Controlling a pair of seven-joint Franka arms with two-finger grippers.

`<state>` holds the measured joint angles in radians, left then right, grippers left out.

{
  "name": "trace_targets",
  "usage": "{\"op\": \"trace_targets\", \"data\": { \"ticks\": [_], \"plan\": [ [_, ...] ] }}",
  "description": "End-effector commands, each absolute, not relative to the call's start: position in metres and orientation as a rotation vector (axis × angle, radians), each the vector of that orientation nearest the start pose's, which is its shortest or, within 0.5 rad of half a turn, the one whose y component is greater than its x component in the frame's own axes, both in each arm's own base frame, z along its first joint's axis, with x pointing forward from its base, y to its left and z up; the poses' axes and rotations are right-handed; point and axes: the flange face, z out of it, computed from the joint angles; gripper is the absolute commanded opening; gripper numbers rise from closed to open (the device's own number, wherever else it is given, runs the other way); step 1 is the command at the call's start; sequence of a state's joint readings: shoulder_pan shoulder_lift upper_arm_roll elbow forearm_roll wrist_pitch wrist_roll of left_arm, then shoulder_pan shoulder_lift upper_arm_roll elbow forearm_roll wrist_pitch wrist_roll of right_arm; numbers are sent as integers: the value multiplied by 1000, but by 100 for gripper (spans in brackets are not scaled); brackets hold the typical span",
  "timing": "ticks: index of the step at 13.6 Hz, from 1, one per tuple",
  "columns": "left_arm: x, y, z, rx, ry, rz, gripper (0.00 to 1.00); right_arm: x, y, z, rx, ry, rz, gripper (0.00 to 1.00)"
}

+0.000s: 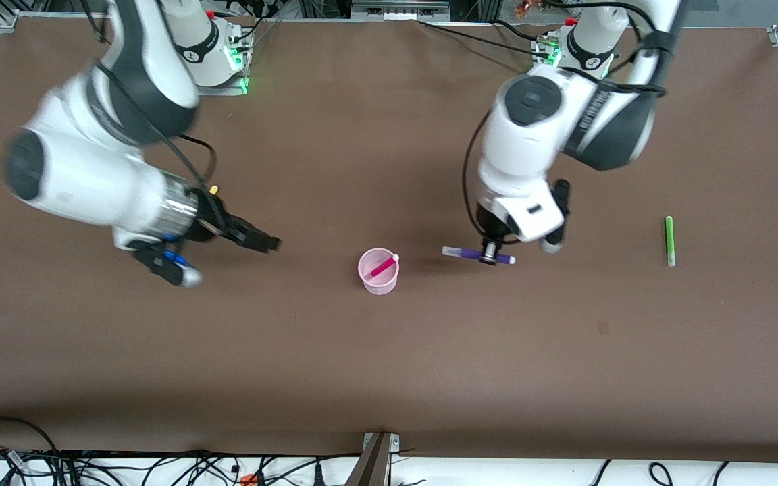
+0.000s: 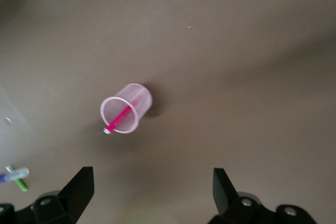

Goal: Organize pens into pink holder with both arms
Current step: 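Move the purple marker with the left gripper over the pink cup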

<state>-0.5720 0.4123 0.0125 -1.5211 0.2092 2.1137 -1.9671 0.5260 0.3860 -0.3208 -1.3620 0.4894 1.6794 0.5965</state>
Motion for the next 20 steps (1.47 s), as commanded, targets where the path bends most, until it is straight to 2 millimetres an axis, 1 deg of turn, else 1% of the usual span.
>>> {"op": "trace_targets", "data": {
  "ticks": [1,3,4,5,6,7,8,9,10,11,13,15,17,19,20],
  "plan": [
    [588,-416,412,-2479,-1976,-593,0,606,173,541,-2895,414,243,100],
    [575,-447,393,-2479,-1916,-733,0,587,147,559,-2961,256,220,100],
    [573,-462,383,-2489,-1877,-798,0,576,136,567,-2994,200,199,100],
    [571,-477,378,-2499,-1859,-849,0,565,124,573,-3011,144,186,100],
    [570,-488,369,-2506,-1830,-898,0,558,95,575,-2999,141,188,100],
    [570,-497,362,-2508,-1809,-950,0,550,78,578,-2989,120,186,100],
    [563,-508,352,-2515,-1765,-990,0,543,62,581,-3009,79,173,100],
    [558,-514,345,-2513,-1734,-1032,0,541,58,582,-3041,43,154,100],
    [556,-517,340,-2508,-1719,-1068,0,542,54,583,-3067,31,145,100],
    [550,-524,339,-2516,-1694,-1098,0,542,52,585,-3076,12,136,100],
    [548,-528,332,-2519,-1638,-1150,0,541,50,590,-3116,-29,116,100],
    [540,-537,320,-2532,-1574,-1186,0,542,49,590,-3127,-28,110,100],
    [533,-543,313,-2530,-1577,-1187,0,545,50,594,-3128,-35,96,100],
    [527,-548,294,-2529,-1541,-1182,0,547,47,596,-3129,-33,88,100],
    [521,-552,286,-2532,-1521,-1185,0,552,51,595,-3135,-43,85,100]
  ]
}}
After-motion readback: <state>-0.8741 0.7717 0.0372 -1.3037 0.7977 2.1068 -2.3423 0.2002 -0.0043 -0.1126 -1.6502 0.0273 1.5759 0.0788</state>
